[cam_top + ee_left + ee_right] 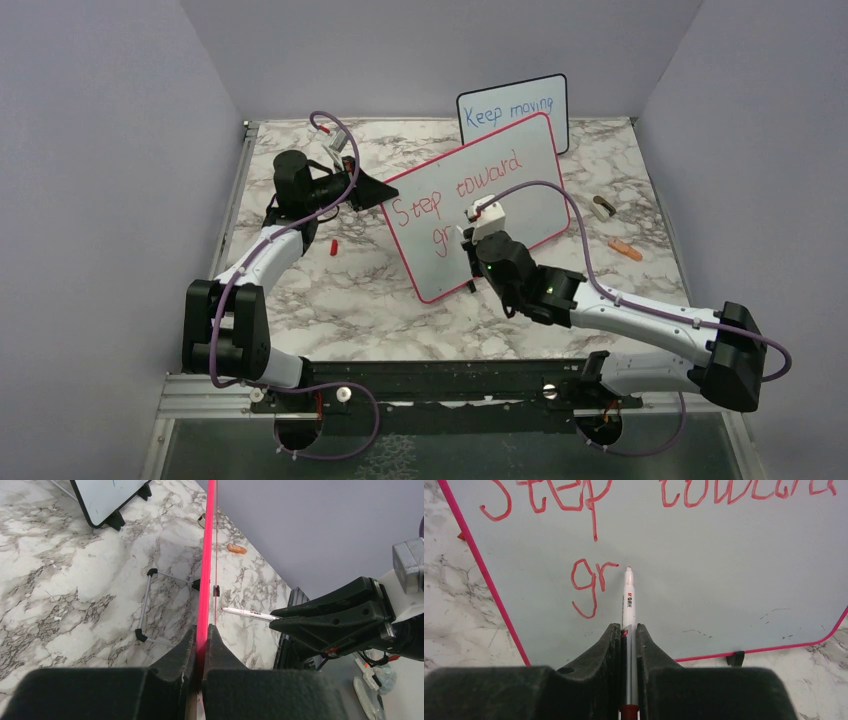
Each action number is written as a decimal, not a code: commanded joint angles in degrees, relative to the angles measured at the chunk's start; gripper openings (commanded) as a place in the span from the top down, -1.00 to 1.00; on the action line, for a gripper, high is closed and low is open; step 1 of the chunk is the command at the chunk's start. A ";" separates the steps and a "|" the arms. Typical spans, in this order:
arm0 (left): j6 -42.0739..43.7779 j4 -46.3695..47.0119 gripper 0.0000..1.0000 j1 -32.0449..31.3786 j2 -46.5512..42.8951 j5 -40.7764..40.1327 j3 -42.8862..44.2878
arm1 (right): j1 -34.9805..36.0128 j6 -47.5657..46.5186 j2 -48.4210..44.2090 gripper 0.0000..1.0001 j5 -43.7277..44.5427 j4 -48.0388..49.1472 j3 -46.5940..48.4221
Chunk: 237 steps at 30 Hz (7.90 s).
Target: Write a sentence on the whiteboard
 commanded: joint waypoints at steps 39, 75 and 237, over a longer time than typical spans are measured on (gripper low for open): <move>1.12 -3.67 1.00 0.34 0.76 0.80 0.24 | -3.16 0.73 1.95 1.00 -2.12 0.34 -1.65; 1.38 -3.67 1.00 0.31 0.76 1.22 0.40 | -3.93 -3.47 3.50 1.00 -6.48 4.10 2.27; 1.82 -3.85 1.00 0.08 1.55 2.21 0.63 | -8.02 -4.11 -3.90 0.99 -12.49 -3.58 -4.22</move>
